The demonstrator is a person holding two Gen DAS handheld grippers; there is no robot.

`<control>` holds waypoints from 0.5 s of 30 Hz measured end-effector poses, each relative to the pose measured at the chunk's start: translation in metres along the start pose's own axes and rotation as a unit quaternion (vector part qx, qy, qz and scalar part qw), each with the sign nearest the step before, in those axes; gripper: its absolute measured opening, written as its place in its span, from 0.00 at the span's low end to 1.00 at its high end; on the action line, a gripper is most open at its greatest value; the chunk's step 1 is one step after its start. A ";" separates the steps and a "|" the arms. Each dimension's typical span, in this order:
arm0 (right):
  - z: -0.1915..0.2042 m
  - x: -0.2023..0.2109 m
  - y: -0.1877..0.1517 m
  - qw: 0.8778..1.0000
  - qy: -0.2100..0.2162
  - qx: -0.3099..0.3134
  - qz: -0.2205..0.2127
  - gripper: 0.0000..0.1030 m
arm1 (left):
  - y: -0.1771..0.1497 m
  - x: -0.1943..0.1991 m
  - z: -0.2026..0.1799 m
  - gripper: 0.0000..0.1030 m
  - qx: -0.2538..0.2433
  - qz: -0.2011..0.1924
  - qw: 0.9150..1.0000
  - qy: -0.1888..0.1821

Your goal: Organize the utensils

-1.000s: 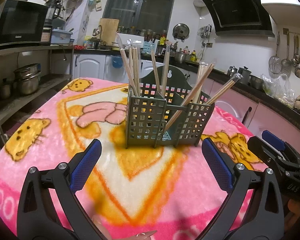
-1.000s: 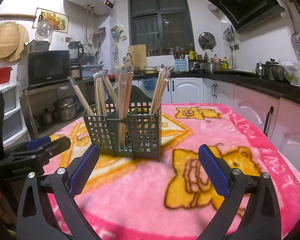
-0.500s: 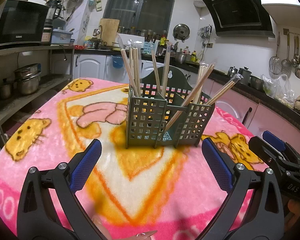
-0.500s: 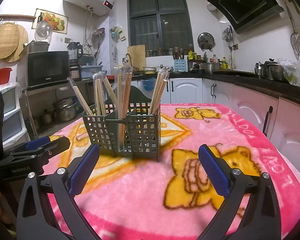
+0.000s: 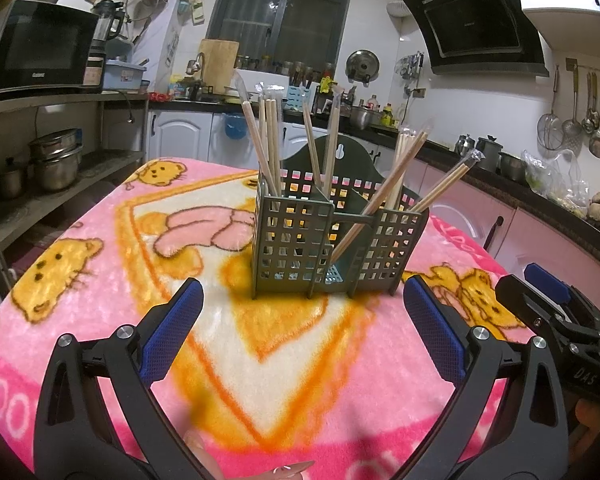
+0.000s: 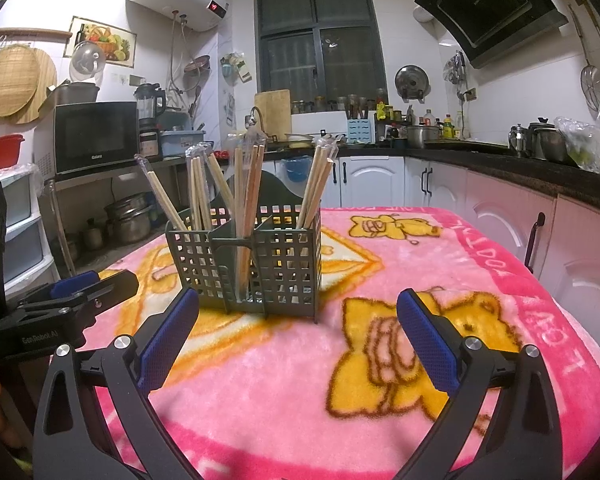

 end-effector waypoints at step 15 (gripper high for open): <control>-0.002 0.000 0.000 1.000 -0.002 0.001 0.000 0.94 | 0.000 0.000 -0.001 0.90 0.000 -0.001 1.000 0.001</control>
Point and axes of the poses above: each gripper's, at about its wrist camera, not at the fingertips, and x roughly against the way its jaws point, z to its left, y to its top, the point moved 3 cm from there along -x, roughly the way its jaws point, and after that the axes turned 7 degrees about -y, right-handed, at the moved point
